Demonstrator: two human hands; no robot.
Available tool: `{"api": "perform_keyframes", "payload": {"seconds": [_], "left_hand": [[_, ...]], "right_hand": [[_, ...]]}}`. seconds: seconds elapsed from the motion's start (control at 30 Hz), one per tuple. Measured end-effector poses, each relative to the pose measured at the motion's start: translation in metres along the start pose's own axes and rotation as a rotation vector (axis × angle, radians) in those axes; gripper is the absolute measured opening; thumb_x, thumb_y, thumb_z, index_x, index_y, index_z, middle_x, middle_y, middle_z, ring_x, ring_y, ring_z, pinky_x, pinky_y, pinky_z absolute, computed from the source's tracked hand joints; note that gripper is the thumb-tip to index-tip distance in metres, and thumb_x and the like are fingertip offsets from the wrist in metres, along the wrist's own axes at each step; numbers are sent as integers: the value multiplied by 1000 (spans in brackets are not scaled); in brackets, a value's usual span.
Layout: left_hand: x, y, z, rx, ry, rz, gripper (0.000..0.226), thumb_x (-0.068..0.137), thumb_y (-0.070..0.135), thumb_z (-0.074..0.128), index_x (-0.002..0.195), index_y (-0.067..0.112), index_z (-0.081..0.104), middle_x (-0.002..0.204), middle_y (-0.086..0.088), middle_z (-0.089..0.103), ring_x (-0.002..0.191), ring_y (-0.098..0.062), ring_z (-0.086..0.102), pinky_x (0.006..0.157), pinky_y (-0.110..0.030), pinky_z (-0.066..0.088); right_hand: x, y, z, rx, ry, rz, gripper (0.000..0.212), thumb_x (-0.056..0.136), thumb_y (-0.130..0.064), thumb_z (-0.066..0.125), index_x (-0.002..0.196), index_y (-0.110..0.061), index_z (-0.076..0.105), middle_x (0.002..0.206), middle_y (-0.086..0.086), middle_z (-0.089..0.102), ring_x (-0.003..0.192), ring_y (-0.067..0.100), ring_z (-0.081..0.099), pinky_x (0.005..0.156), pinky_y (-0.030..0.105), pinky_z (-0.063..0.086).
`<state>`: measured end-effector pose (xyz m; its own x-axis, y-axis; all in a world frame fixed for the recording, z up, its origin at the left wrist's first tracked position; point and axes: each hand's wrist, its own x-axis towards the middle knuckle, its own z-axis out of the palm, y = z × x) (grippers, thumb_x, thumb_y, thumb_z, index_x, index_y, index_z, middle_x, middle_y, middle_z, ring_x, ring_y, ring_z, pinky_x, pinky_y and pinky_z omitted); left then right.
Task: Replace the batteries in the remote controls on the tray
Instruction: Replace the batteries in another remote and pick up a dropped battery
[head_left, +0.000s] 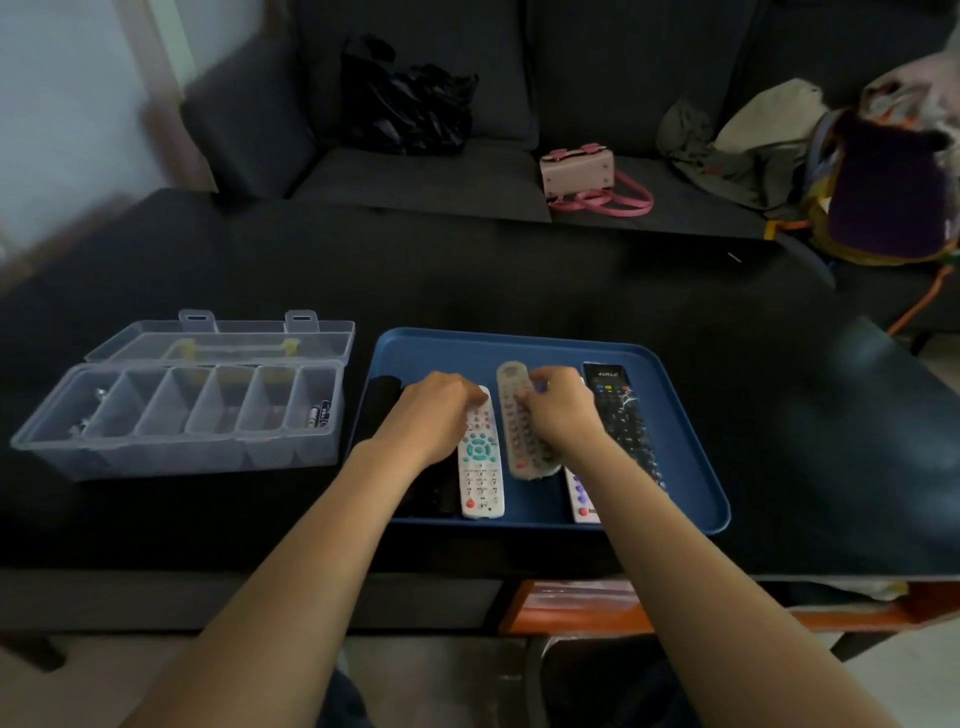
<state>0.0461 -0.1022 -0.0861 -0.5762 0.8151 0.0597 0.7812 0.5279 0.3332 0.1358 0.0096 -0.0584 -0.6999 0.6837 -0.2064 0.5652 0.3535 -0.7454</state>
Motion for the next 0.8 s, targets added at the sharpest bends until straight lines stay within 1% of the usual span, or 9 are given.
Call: {"api": "perform_keyframes", "payload": {"seconds": [0.07, 0.13, 0.2, 0.27, 0.33, 0.4, 0.57, 0.67, 0.8], "left_hand": [[2, 4, -5, -161, 66, -48, 34, 97, 14, 43, 129, 16, 53, 131, -4, 54, 124, -21, 45, 101, -34, 38], [5, 8, -12, -366, 150, -105, 33, 99, 18, 41, 129, 14, 52, 129, -5, 55, 122, -20, 48, 95, -27, 37], [8, 9, -17, -581, 201, -176, 36, 99, 25, 41, 132, 14, 48, 127, -4, 56, 119, -17, 51, 96, -25, 37], [9, 9, -17, -942, 177, -252, 44, 96, 31, 46, 137, 15, 41, 123, -1, 55, 112, -13, 55, 101, -31, 41], [12, 7, -16, -1267, 158, -307, 45, 91, 28, 55, 131, 10, 47, 116, -2, 60, 104, -12, 61, 97, -33, 47], [13, 2, -17, -1371, 200, -331, 41, 87, 22, 62, 124, 6, 54, 106, -5, 64, 98, -15, 63, 88, -32, 50], [13, -3, -16, -1283, 367, -400, 36, 84, 17, 66, 118, 9, 57, 110, -9, 64, 101, -18, 62, 91, -34, 51], [10, -1, -21, -948, 378, -258, 57, 80, 23, 71, 131, 18, 46, 119, 5, 51, 99, -7, 58, 82, -18, 49], [5, -4, -23, -558, 421, -111, 81, 76, 29, 75, 143, 16, 31, 135, -2, 40, 103, -5, 54, 83, -15, 44]], "right_hand": [[1, -1, -9, 471, -119, 91, 32, 100, -11, 42, 130, -6, 53, 100, 14, 65, 83, 22, 64, 70, 32, 54], [-5, -6, -16, 952, -343, 223, 32, 101, -18, 43, 126, 0, 53, 92, 17, 65, 73, 19, 64, 61, 27, 56], [-10, -10, -21, 1211, -504, 322, 37, 95, -31, 53, 116, 0, 56, 90, 17, 63, 72, 18, 64, 59, 25, 57], [-12, -13, -22, 1276, -586, 332, 35, 89, -32, 60, 108, -3, 57, 89, 16, 61, 72, 17, 62, 58, 24, 58], [-12, -12, -22, 1226, -625, 303, 27, 91, -25, 57, 105, -2, 56, 87, 16, 63, 74, 18, 62, 60, 27, 58], [-13, -10, -20, 1104, -650, 263, 25, 95, -24, 50, 106, -3, 57, 89, 16, 68, 75, 21, 65, 63, 30, 58], [-11, -8, -18, 703, -520, 75, 19, 100, -22, 45, 100, -8, 58, 92, 21, 70, 71, 24, 67, 63, 32, 56], [-8, -7, -14, 672, -437, -26, 22, 100, -18, 44, 104, -5, 60, 94, 23, 69, 69, 25, 65, 64, 33, 54], [-3, -7, -11, 597, -392, -110, 24, 99, -21, 48, 110, -8, 64, 99, 21, 70, 75, 24, 66, 71, 35, 56]]}}
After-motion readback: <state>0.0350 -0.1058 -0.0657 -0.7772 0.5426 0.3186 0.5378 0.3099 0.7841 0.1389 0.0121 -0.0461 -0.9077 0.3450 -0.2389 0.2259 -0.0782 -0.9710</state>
